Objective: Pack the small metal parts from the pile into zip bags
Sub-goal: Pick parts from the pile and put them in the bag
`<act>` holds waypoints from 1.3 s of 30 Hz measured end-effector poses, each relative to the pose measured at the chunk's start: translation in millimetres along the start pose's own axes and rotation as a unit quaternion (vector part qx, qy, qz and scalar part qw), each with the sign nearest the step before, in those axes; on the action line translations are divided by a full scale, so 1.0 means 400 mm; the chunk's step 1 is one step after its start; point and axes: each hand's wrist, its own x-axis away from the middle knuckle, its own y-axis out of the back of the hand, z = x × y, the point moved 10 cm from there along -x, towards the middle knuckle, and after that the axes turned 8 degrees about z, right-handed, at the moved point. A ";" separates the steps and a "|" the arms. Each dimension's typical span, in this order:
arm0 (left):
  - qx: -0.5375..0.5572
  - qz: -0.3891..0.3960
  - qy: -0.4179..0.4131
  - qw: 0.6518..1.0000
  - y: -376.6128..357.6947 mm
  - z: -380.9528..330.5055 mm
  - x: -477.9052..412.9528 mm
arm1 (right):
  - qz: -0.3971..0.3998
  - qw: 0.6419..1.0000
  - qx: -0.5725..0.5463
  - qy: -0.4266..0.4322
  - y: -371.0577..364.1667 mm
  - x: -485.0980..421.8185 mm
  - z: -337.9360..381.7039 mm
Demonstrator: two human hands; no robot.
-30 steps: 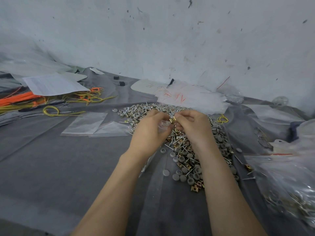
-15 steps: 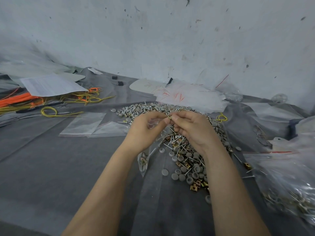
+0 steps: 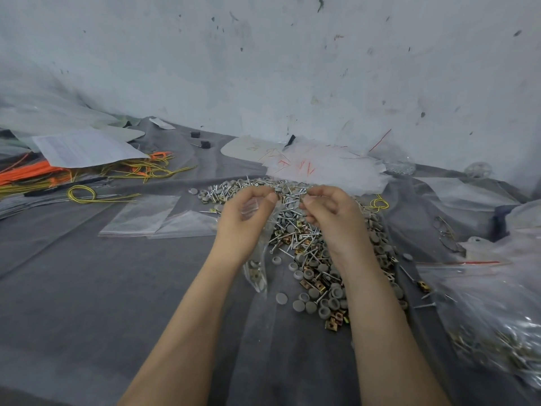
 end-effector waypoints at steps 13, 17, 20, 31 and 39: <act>-0.144 0.020 -0.110 0.983 -0.048 -0.054 0.020 | 0.038 0.998 0.038 0.021 -0.026 -0.025 0.100; -0.159 0.020 -0.119 0.980 -0.051 -0.056 0.027 | 0.071 0.994 0.084 -0.005 -0.041 -0.026 0.089; -0.179 0.016 -0.133 0.975 -0.048 -0.064 0.032 | 0.090 0.991 0.094 -0.018 -0.048 -0.026 0.084; -0.160 0.007 -0.131 0.978 -0.039 -0.062 0.033 | 0.112 0.981 0.157 -0.038 -0.030 0.001 0.086; -0.177 0.004 -0.140 0.974 -0.046 -0.055 0.039 | 0.200 0.969 0.105 -0.101 -0.061 0.010 0.025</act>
